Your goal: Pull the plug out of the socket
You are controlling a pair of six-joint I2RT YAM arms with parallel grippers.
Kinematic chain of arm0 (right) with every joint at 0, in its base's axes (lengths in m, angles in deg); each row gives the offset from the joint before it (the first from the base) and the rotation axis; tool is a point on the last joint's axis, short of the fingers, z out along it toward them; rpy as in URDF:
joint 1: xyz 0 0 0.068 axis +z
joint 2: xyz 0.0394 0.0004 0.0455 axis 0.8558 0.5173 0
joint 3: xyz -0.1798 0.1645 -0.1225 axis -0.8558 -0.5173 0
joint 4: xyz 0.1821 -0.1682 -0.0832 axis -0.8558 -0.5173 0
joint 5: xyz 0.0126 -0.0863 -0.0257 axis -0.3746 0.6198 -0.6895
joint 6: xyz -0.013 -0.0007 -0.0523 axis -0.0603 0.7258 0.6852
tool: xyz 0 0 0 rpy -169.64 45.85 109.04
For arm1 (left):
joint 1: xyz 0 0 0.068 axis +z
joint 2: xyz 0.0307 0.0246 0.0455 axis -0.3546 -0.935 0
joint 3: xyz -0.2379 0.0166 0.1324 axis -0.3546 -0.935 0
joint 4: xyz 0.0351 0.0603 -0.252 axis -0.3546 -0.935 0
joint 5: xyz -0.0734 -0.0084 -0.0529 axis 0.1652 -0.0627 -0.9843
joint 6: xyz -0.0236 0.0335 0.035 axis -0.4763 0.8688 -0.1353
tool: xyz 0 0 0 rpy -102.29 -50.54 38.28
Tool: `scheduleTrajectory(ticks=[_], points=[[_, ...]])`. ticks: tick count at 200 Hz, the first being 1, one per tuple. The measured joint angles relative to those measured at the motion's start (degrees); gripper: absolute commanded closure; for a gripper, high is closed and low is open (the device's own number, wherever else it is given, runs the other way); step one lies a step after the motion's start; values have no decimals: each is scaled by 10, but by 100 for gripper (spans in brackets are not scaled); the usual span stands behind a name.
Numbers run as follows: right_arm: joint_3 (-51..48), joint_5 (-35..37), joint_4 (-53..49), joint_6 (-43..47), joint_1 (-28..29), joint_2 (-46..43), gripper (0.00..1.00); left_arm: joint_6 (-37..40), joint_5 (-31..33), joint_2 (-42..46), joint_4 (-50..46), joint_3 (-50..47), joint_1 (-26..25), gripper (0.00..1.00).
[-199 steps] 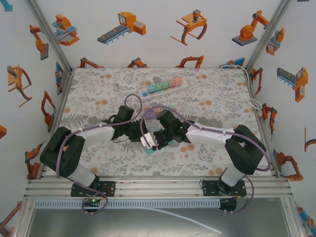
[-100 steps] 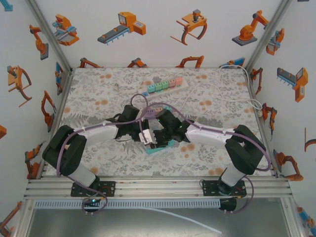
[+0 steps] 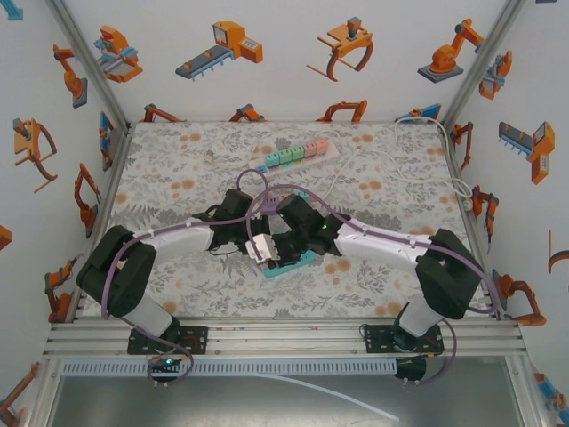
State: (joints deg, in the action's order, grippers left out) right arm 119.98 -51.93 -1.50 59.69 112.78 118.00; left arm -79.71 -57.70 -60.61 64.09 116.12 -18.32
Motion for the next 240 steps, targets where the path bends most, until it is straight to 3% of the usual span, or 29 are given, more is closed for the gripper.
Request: scheduleTrajectory(ticks=[53, 132, 156, 193, 240], points=[[-16, 4, 37, -86, 0, -77, 91, 7, 31, 21, -23, 2, 1, 51], [-27, 71, 59, -405, -59, -185, 93, 41, 72, 47, -96, 17, 3, 40], [-39, 85, 63, -521, -110, -213, 94, 48, 76, 85, -117, 17, 7, 27], [-76, 107, 62, -699, -232, -253, 95, 63, 61, 175, -129, 17, 9, 12], [-176, 133, 50, -862, -342, -328, 95, 81, 4, 266, -98, 5, 9, 1]])
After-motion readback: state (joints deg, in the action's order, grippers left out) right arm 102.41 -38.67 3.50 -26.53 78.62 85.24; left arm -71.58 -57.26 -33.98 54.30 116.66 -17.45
